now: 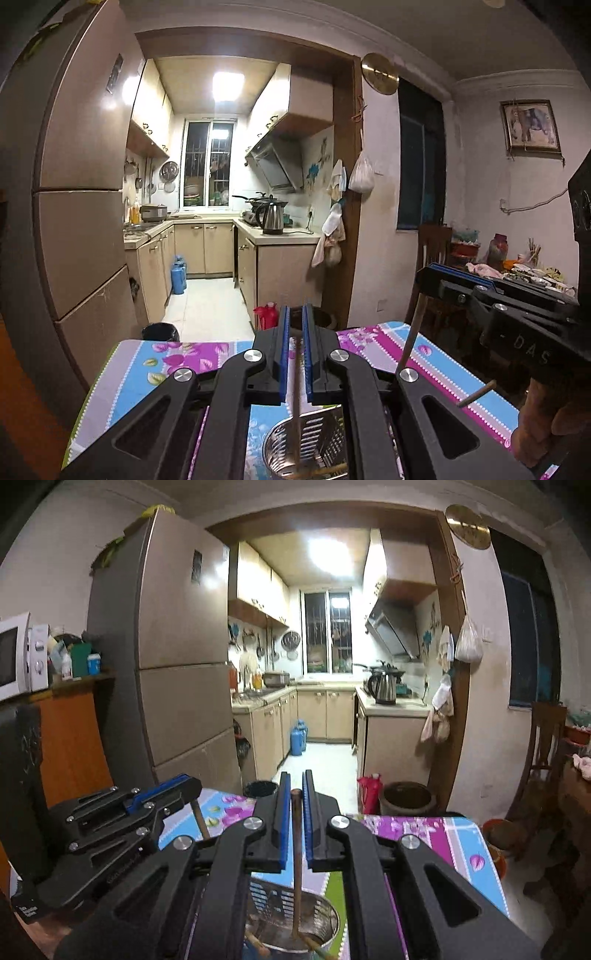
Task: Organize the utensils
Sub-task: 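Lift both chopsticks and carry them above the blue slotted holder, then open both grippers over the holder and move back over the table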
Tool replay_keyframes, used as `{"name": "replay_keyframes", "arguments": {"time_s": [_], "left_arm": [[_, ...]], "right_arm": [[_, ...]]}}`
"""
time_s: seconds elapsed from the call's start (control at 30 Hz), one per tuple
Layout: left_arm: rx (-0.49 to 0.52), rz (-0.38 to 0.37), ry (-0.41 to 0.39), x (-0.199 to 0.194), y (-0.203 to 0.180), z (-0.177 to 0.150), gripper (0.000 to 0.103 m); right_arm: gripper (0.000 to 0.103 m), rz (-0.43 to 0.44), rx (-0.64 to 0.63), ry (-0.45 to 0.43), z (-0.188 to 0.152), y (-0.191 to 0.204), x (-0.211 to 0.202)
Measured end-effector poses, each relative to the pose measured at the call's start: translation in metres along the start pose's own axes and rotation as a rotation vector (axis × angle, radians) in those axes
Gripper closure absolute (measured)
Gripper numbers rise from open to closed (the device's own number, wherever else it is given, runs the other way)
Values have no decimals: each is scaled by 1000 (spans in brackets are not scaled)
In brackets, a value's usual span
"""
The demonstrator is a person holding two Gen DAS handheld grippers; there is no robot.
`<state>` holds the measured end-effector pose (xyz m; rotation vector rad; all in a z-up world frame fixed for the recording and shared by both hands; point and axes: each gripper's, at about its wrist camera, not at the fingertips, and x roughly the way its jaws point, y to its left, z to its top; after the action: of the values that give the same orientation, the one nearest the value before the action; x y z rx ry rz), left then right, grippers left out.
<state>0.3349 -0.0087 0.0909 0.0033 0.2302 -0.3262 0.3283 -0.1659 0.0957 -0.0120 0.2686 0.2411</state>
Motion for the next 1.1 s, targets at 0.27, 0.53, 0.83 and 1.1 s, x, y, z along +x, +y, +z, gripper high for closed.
{"name": "replay_keyframes", "arguments": {"time_s": [0.27,0.53,0.83,1.1], "left_arm": [[-30,3,-105,-55,12,30,95],[-9,-11,-217,-199,15,38,92],[140,-45,39,-308,-35,-92,75],[63,-3,231,-345,-51,-221,76]], "right_arm": [[97,-4,-15,-105,28,-7,-61],[97,17,-183,-156,0,11,-192],[97,92,-248,79,-149,60,-281],[97,80,-221,252,-252,93,-295]]}}
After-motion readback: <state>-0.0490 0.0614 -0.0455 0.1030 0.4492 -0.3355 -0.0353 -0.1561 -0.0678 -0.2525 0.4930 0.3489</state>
